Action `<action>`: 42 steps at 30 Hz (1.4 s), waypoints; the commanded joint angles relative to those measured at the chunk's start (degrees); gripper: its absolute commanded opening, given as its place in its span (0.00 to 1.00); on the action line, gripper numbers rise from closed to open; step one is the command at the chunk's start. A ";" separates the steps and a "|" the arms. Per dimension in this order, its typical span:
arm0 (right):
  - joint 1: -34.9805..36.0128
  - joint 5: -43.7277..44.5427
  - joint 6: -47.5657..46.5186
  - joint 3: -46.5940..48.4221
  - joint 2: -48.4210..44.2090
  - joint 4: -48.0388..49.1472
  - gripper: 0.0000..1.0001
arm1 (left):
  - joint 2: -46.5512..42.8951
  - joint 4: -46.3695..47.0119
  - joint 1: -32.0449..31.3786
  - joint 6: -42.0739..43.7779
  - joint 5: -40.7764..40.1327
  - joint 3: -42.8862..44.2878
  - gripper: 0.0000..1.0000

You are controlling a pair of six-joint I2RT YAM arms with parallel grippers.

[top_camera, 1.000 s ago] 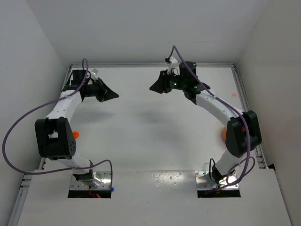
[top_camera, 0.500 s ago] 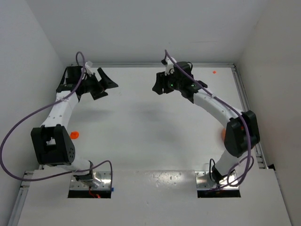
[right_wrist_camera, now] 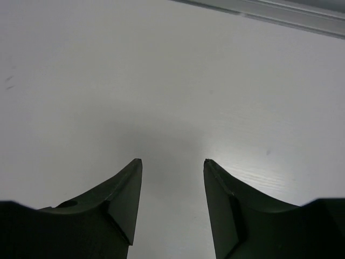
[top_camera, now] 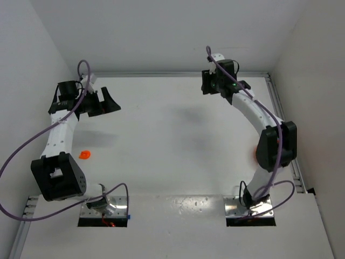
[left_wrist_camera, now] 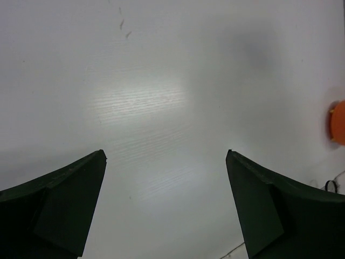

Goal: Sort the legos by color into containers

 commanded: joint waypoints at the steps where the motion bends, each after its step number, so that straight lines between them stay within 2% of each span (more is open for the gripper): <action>1: -4.69 3.66 -2.58 10.04 6.80 -3.04 0.49 | -0.06 -2.87 -1.99 8.50 -0.04 1.21 1.00; 3: -8.99 6.11 -3.63 14.18 11.62 -3.83 0.48 | 0.73 -2.87 -4.79 8.50 -4.68 1.83 1.00; 6: -12.25 8.76 -3.64 19.28 16.90 -3.30 0.47 | 2.23 -2.25 -6.73 9.03 -6.20 2.35 0.98; 7: -13.31 8.76 -3.64 24.00 19.19 -3.92 0.47 | 2.93 -2.25 -7.35 9.03 -6.90 2.35 0.98; 9: -15.68 8.67 -3.64 29.03 26.30 -6.20 0.42 | 3.72 -2.25 -8.41 9.64 -6.91 2.96 0.97; 11: -17.70 9.20 -3.03 38.42 34.80 -8.04 0.31 | 4.51 -1.73 -9.20 9.64 -7.52 2.97 0.97; 12: -18.41 8.42 -3.02 46.81 38.25 -11.18 0.31 | 5.04 -1.20 -9.72 9.64 -7.52 2.97 0.97; 15: -20.25 7.71 -1.71 59.95 48.79 -14.12 0.31 | 5.57 0.03 -10.25 9.12 -7.52 1.83 0.97; 19: -20.79 8.23 -1.71 55.17 49.62 -4.81 0.31 | 5.58 1.09 -10.25 9.12 -7.52 0.60 0.97; 21: -21.57 8.76 0.91 57.16 51.19 -4.19 0.31 | 5.58 1.62 -10.25 9.12 -7.52 0.07 0.97; 25: -24.38 8.76 3.57 57.98 54.19 -0.86 0.37 | 5.58 2.23 -10.25 9.12 -6.99 -0.46 0.97; 29: -24.39 10.60 3.57 56.74 54.72 3.89 0.47 | 5.58 2.76 -10.25 9.12 -6.47 -1.07 0.97; 33: -24.92 13.41 4.27 57.27 56.65 6.71 0.46 | 6.10 2.76 -10.25 8.51 -5.06 -1.07 0.97; 39: -26.06 12.10 5.85 57.88 59.02 8.12 0.38 | 8.56 2.76 -9.64 7.97 -2.26 -0.46 0.97; 42: -26.06 12.10 6.37 57.88 60.34 9.26 0.38 | 9.09 2.76 -9.02 7.45 -0.93 -0.46 0.97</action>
